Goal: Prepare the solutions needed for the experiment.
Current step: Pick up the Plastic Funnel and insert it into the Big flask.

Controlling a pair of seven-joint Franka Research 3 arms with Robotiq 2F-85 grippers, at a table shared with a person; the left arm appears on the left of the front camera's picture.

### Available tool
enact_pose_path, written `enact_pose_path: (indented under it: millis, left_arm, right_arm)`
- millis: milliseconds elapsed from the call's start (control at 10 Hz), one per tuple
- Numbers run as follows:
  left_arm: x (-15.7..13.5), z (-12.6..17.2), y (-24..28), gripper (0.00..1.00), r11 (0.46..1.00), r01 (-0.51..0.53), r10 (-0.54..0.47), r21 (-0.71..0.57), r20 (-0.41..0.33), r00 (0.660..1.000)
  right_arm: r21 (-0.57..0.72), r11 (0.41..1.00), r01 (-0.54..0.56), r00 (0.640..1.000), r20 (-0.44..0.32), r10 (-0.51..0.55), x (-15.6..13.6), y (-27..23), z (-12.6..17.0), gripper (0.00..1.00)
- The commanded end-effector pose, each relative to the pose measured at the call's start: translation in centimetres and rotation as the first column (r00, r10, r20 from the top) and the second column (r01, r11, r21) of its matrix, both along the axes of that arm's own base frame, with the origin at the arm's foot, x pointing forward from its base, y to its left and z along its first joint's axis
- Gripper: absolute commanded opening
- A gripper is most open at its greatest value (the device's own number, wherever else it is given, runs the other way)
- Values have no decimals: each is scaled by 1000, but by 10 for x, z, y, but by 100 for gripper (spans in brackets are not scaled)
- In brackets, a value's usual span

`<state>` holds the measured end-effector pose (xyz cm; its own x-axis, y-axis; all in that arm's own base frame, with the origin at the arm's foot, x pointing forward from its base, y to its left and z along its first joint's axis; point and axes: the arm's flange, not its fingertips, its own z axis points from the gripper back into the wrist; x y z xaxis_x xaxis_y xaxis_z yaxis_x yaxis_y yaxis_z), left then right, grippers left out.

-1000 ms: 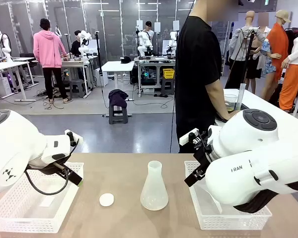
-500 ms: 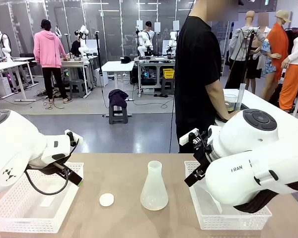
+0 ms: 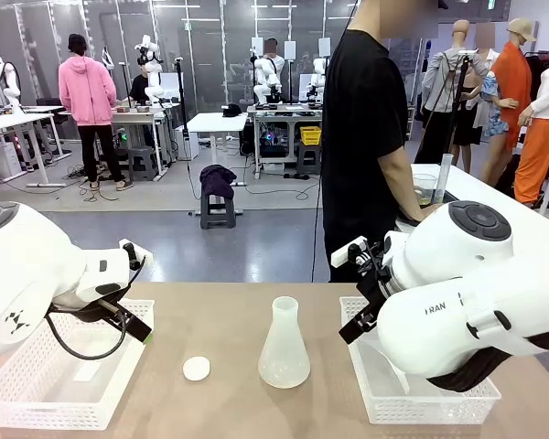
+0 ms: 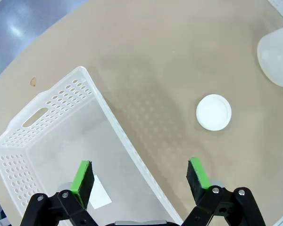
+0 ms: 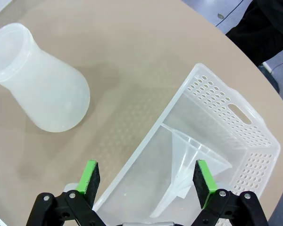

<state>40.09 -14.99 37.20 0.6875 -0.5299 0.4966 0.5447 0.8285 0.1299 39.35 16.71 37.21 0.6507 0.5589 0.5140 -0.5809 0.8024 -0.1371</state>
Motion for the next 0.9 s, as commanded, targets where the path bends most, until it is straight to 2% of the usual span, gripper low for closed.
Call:
enact_pose_path:
  millis: [0, 300, 500, 800]
  left_arm:
    - [4, -2, 5, 100, 997, 21, -23, -74, -29, 999]
    - [16, -5, 26, 100, 946, 82, -123, -312, -114, 986]
    - [22, -7, 39, 100, 910, 100, -158, -402, -115, 981]
    - [35, -14, 62, 100, 802, 91, -207, -590, -132, 969]
  right_arm:
    - [161, 987, -19, 998, -63, 29, 4, -15, 4, 100]
    - [420, 906, 55, 983, -180, 23, 14, -44, 3, 100]
    - [520, 852, 60, 973, -223, 68, 17, -60, 0, 100]
    - [705, 707, 57, 929, -296, 221, 22, -69, -8, 100]
